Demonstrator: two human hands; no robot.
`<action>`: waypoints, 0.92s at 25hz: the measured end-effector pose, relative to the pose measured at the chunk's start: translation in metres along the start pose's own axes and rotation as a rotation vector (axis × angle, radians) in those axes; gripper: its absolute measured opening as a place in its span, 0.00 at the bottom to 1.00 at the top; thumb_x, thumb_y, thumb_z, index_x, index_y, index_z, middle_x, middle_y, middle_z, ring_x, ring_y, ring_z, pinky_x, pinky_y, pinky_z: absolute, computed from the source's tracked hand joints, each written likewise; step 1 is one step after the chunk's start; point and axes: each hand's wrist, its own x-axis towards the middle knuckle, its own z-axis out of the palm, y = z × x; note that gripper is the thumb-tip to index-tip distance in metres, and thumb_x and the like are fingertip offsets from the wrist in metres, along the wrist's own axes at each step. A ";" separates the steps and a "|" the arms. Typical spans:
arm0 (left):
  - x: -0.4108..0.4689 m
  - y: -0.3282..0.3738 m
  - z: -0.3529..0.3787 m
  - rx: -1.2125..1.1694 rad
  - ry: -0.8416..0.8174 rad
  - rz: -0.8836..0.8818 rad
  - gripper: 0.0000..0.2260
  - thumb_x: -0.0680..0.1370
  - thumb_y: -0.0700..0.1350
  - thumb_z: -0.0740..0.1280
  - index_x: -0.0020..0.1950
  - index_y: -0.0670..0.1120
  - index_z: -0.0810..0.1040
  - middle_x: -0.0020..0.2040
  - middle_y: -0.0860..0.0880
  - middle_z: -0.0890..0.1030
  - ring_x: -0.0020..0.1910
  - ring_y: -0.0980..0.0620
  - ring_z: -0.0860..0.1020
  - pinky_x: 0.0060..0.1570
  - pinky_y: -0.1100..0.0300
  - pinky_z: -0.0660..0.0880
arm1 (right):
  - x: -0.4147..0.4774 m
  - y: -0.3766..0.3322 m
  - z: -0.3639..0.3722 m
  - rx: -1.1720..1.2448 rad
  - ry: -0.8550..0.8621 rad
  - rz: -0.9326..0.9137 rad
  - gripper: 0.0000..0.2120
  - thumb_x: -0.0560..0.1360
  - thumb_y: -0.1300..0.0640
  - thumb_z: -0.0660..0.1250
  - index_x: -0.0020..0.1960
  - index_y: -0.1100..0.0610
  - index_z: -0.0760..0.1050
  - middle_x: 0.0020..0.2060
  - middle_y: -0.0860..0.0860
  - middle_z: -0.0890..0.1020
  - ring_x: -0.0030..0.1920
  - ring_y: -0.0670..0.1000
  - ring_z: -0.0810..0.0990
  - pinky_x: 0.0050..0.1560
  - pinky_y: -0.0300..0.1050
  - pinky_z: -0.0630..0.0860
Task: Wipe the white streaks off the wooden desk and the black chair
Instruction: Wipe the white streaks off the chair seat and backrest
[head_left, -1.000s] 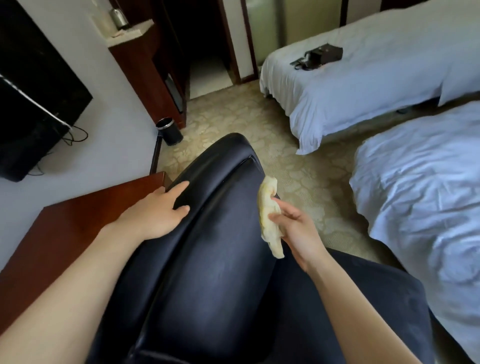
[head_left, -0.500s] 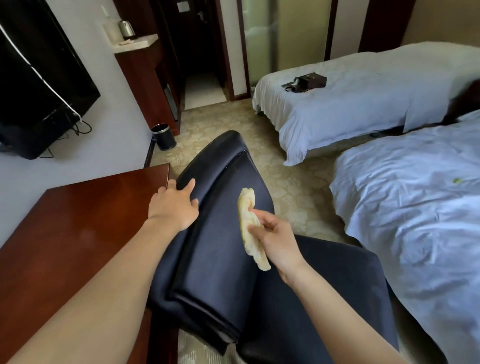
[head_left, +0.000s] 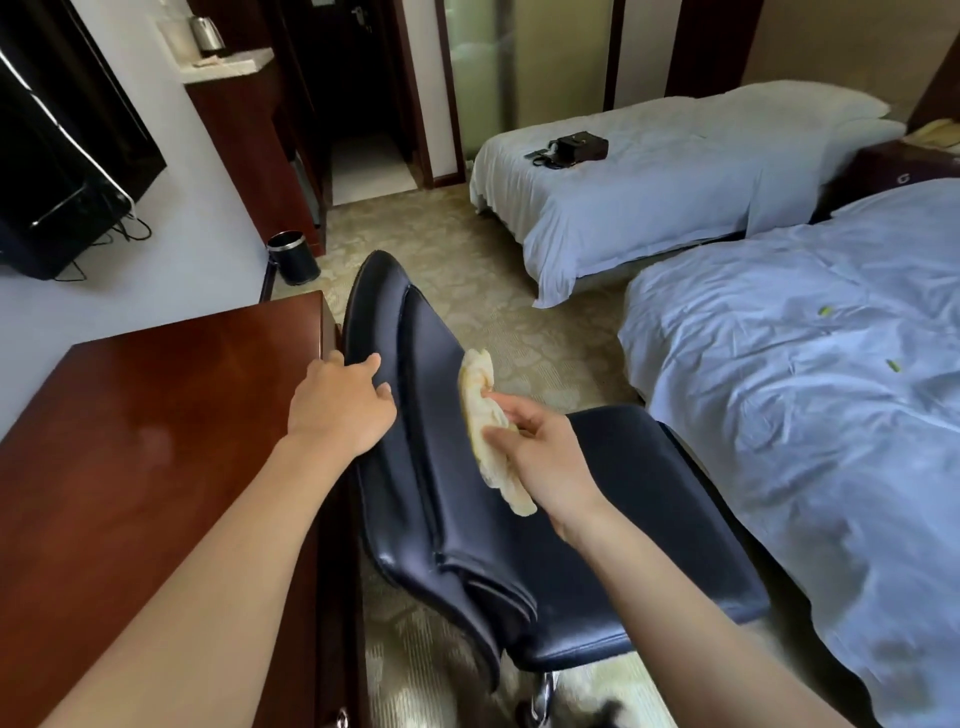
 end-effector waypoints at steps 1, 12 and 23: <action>-0.013 0.001 0.001 0.004 0.000 0.008 0.22 0.82 0.50 0.53 0.77 0.52 0.58 0.76 0.39 0.57 0.73 0.41 0.58 0.66 0.50 0.64 | -0.010 0.001 -0.004 -0.002 -0.004 -0.006 0.17 0.74 0.63 0.64 0.58 0.48 0.78 0.45 0.48 0.83 0.44 0.43 0.81 0.45 0.34 0.75; -0.137 0.080 0.017 0.008 0.017 -0.113 0.29 0.81 0.62 0.49 0.78 0.47 0.56 0.77 0.35 0.48 0.77 0.39 0.49 0.74 0.51 0.51 | -0.086 0.011 -0.117 -0.042 0.137 -0.092 0.08 0.73 0.58 0.69 0.50 0.48 0.81 0.47 0.46 0.84 0.52 0.47 0.81 0.57 0.48 0.77; -0.238 0.206 0.027 0.139 0.046 -0.080 0.34 0.78 0.65 0.41 0.76 0.47 0.59 0.73 0.28 0.56 0.72 0.33 0.57 0.71 0.46 0.53 | -0.177 -0.005 -0.260 0.248 0.296 -0.181 0.12 0.73 0.70 0.65 0.46 0.53 0.78 0.43 0.52 0.82 0.40 0.48 0.81 0.39 0.42 0.78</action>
